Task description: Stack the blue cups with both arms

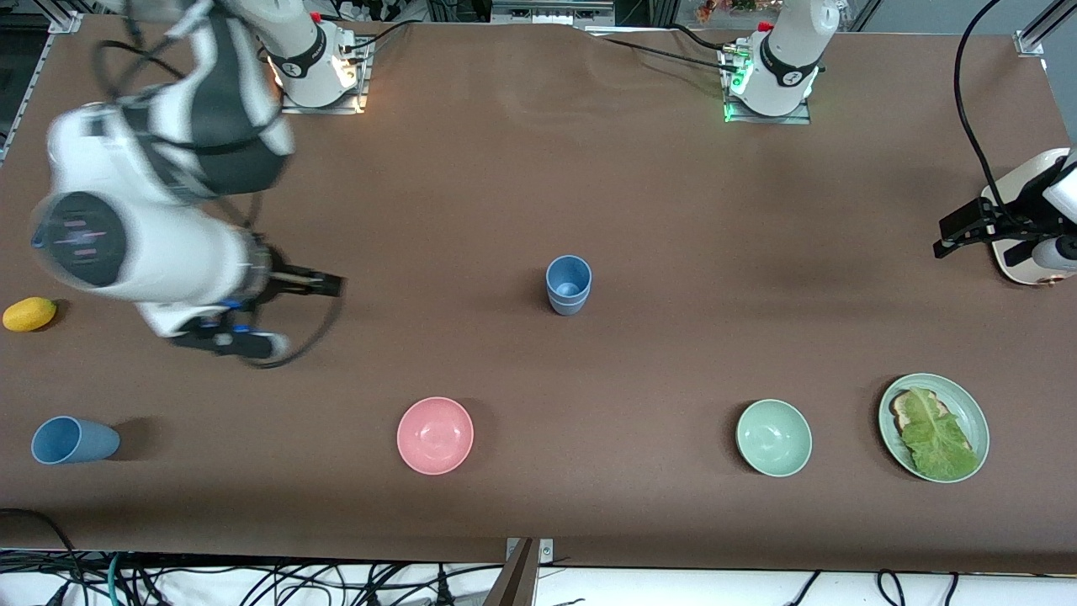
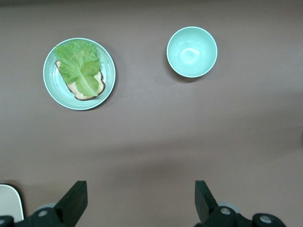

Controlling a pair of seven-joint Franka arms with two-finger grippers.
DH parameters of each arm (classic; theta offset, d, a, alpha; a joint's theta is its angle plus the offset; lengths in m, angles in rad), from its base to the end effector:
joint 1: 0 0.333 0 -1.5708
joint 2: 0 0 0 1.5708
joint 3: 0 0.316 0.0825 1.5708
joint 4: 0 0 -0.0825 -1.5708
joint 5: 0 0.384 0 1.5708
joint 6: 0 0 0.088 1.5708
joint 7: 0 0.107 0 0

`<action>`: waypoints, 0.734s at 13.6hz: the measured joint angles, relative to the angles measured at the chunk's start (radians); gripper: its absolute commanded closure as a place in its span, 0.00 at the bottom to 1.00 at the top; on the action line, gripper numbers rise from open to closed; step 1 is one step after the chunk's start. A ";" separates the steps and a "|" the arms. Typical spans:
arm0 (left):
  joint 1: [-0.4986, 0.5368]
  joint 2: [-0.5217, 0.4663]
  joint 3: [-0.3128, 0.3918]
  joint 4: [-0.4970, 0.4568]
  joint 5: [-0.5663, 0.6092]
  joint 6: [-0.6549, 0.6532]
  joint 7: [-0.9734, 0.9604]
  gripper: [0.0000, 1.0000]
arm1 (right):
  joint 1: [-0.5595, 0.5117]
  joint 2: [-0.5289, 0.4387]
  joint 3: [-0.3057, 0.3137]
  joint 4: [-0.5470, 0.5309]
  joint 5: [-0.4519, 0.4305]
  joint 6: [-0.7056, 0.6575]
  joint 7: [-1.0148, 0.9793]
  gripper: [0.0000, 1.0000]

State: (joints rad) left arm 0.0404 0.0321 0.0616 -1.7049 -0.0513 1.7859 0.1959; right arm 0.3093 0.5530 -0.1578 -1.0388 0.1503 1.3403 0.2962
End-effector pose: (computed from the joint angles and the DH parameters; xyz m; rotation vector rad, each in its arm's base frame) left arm 0.5756 0.0540 0.5616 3.0971 -0.1305 0.0862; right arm 0.6633 0.1510 0.5105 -3.1027 0.1793 0.3980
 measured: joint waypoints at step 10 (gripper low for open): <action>0.000 0.002 0.000 -0.002 0.000 0.000 0.003 0.00 | -0.172 -0.436 0.019 -0.469 -0.149 0.120 -0.201 0.00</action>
State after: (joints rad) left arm 0.0405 0.0336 0.0616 -1.7068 -0.0513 1.7858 0.1986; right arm 0.1374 0.1175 -0.1383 -1.5082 0.0009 1.4600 0.0956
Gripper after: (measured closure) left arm 0.000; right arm 0.000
